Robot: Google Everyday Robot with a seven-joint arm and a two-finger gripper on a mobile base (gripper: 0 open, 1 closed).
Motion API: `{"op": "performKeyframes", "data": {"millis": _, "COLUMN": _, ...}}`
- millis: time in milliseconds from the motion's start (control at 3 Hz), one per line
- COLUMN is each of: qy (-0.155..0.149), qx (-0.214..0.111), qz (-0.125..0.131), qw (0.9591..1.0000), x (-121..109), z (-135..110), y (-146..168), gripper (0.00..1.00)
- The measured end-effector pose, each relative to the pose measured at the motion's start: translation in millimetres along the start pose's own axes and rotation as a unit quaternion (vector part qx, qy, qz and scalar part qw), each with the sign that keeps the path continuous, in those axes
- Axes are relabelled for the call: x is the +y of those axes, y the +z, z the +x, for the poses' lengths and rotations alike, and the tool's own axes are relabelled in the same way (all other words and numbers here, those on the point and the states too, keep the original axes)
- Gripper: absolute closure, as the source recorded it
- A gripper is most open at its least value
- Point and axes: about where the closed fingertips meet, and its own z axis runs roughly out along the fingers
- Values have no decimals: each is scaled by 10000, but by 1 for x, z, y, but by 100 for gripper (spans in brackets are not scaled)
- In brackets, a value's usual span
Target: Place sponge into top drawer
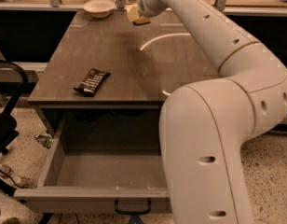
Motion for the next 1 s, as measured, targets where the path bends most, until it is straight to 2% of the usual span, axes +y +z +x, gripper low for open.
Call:
{"op": "performKeyframes", "data": {"millis": 333, "qy": -374, "qx": -278, "qz": 392, "qw": 9981, "x": -31, "z": -5, "y": -108, "gripper": 100}}
{"op": "performKeyframes", "data": {"millis": 667, "qy": -513, "qx": -258, "qz": 641, "qw": 9963, "x": -32, "z": 13, "y": -158, "gripper": 100}}
{"op": "performKeyframes", "data": {"millis": 1000, "qy": -780, "qx": -413, "qz": 878, "qw": 9922, "x": -29, "z": 35, "y": -220, "gripper": 100}}
